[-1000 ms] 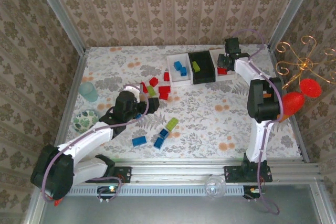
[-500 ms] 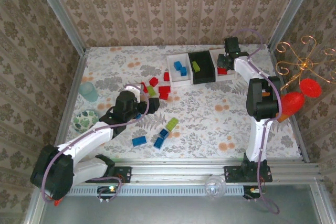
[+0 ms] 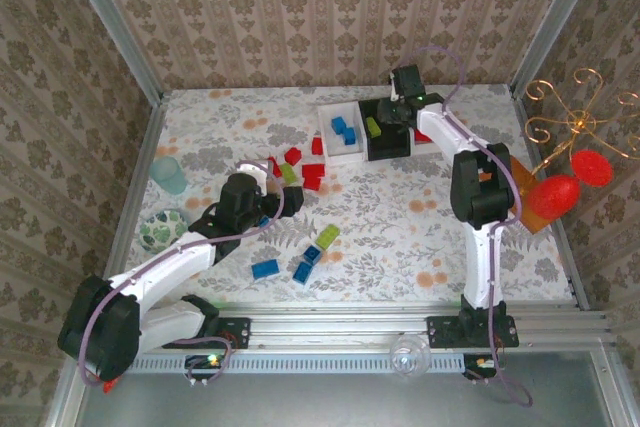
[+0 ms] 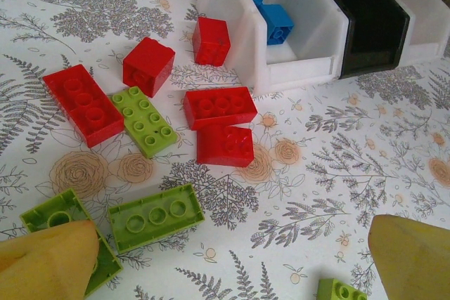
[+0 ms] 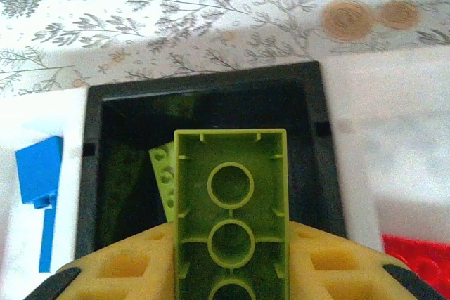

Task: Sort the legos into containers by color
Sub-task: Place the lego in the container, then pick up the lego from the center of the table.

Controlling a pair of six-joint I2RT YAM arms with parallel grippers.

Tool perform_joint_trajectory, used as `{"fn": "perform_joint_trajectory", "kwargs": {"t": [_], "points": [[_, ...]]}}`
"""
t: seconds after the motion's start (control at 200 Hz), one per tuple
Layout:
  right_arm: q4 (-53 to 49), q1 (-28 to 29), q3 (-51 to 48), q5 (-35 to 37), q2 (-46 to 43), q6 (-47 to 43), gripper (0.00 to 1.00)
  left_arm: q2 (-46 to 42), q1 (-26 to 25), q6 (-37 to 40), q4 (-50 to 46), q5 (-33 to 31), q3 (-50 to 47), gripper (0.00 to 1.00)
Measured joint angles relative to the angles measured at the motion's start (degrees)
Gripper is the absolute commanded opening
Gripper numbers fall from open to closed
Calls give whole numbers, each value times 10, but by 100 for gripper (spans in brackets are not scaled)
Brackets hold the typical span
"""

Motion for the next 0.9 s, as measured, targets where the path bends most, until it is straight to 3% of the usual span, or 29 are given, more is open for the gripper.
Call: {"fn": "perform_joint_trajectory", "kwargs": {"t": [0.115,0.26,0.43,0.55,0.65,0.75,0.9], "points": [[-8,-3,18,-3,19,-7,57,-9,0,4,-3,-5,0,100],[-13,-6,13,-9,13,-8,60,-13,0,8,-3,-9,0,100],[41,13,-147,-37,-113,0,62,-13,6,18,-4,-17,0,100],[92,84,-287,-49,-234,7,66,-13,48,18,-6,-6,-4,100],[134,166,-363,-51,-278,5,69,-20,102,14,-14,9,-16,100],[150,236,-396,-50,-267,7,72,-37,134,12,-28,19,-29,100],[160,272,-382,-24,-202,27,76,-59,147,12,-37,29,-37,100]]}}
